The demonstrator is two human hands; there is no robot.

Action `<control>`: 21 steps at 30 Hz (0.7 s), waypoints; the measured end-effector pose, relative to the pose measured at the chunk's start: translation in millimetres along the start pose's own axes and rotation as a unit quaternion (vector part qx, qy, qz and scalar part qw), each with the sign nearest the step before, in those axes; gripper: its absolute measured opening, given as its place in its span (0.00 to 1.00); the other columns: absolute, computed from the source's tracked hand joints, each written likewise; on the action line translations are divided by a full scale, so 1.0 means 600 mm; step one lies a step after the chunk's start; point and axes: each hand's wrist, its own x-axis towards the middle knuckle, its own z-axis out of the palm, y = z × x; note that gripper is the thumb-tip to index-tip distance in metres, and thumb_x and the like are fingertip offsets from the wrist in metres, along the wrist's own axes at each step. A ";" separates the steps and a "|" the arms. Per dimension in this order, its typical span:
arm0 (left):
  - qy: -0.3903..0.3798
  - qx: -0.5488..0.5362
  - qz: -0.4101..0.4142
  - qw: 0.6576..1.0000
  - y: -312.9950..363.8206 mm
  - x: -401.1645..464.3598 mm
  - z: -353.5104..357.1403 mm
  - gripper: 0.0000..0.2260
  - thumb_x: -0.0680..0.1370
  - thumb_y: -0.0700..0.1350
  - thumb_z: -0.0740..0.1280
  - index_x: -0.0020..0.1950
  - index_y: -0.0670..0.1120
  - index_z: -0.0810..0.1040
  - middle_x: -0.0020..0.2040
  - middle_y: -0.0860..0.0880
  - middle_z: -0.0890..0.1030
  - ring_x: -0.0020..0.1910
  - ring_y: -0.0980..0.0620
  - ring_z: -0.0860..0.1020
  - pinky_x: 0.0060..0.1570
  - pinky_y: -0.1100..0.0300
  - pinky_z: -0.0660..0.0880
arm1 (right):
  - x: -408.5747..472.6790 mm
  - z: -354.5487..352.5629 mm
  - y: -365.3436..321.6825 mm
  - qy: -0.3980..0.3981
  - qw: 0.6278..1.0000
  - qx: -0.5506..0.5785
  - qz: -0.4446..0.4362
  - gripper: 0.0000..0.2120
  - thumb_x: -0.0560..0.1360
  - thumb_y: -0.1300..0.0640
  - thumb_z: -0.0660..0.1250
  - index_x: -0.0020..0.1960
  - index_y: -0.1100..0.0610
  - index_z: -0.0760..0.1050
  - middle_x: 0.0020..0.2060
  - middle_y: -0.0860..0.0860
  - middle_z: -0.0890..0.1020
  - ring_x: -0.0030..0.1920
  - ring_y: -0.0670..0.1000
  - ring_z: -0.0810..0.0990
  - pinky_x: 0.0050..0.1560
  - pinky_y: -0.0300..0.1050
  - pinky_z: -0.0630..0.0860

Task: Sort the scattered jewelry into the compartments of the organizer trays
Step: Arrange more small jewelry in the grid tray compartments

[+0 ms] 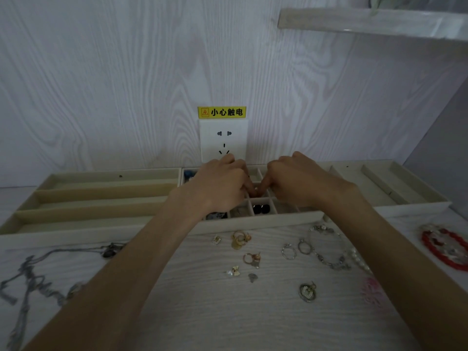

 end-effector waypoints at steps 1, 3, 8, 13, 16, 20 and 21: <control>0.001 0.002 -0.001 1.000 0.000 0.000 0.000 0.16 0.81 0.46 0.56 0.62 0.59 0.76 0.62 0.53 0.71 0.60 0.52 0.65 0.50 0.60 0.63 | 0.000 0.000 0.000 0.000 1.000 -0.003 0.000 0.21 0.77 0.62 0.58 0.58 0.39 0.77 0.39 0.42 0.68 0.52 0.49 0.74 0.48 0.41 0.57; 0.000 -0.001 -0.003 1.000 0.000 0.000 0.000 0.16 0.81 0.45 0.56 0.62 0.59 0.76 0.62 0.53 0.71 0.60 0.52 0.65 0.49 0.61 0.62 | -0.001 -0.002 0.000 0.000 1.000 -0.008 0.003 0.20 0.77 0.62 0.59 0.58 0.39 0.77 0.36 0.41 0.66 0.51 0.49 0.74 0.48 0.41 0.57; 0.004 -0.004 -0.002 1.000 0.000 -0.001 0.002 0.16 0.80 0.45 0.56 0.62 0.59 0.77 0.62 0.52 0.72 0.60 0.52 0.65 0.51 0.60 0.63 | -0.003 -0.003 -0.004 0.013 1.000 -0.010 0.002 0.18 0.76 0.60 0.60 0.58 0.41 0.78 0.47 0.45 0.77 0.52 0.49 0.73 0.48 0.41 0.57; 0.017 -0.047 -0.005 0.999 -0.004 -0.002 -0.011 0.17 0.78 0.41 0.57 0.58 0.59 0.80 0.59 0.53 0.73 0.52 0.55 0.63 0.48 0.61 0.62 | -0.004 -0.017 0.010 0.030 0.999 0.020 0.017 0.19 0.75 0.62 0.59 0.54 0.41 0.80 0.32 0.42 0.65 0.40 0.46 0.68 0.46 0.41 0.57; 0.051 -0.073 -0.017 0.996 -0.010 -0.003 -0.017 0.16 0.78 0.40 0.59 0.52 0.58 0.82 0.58 0.55 0.74 0.51 0.57 0.62 0.47 0.61 0.62 | -0.005 -0.022 0.013 0.031 0.999 0.033 0.018 0.18 0.75 0.61 0.59 0.53 0.41 0.80 0.32 0.41 0.65 0.42 0.45 0.68 0.45 0.40 0.56; 0.044 -0.065 -0.008 0.997 -0.007 0.000 -0.009 0.16 0.78 0.40 0.59 0.52 0.57 0.82 0.58 0.54 0.75 0.49 0.57 0.61 0.46 0.61 0.61 | -0.003 -0.013 0.002 0.000 0.999 0.033 0.009 0.20 0.75 0.62 0.58 0.55 0.40 0.79 0.32 0.40 0.62 0.44 0.46 0.68 0.47 0.40 0.55; 0.039 -0.062 -0.006 0.997 -0.007 0.001 -0.007 0.16 0.78 0.41 0.58 0.53 0.57 0.82 0.58 0.54 0.75 0.49 0.57 0.61 0.46 0.62 0.60 | -0.002 -0.010 0.001 -0.002 0.999 0.033 0.010 0.21 0.74 0.62 0.58 0.56 0.40 0.79 0.32 0.40 0.62 0.44 0.46 0.69 0.47 0.40 0.55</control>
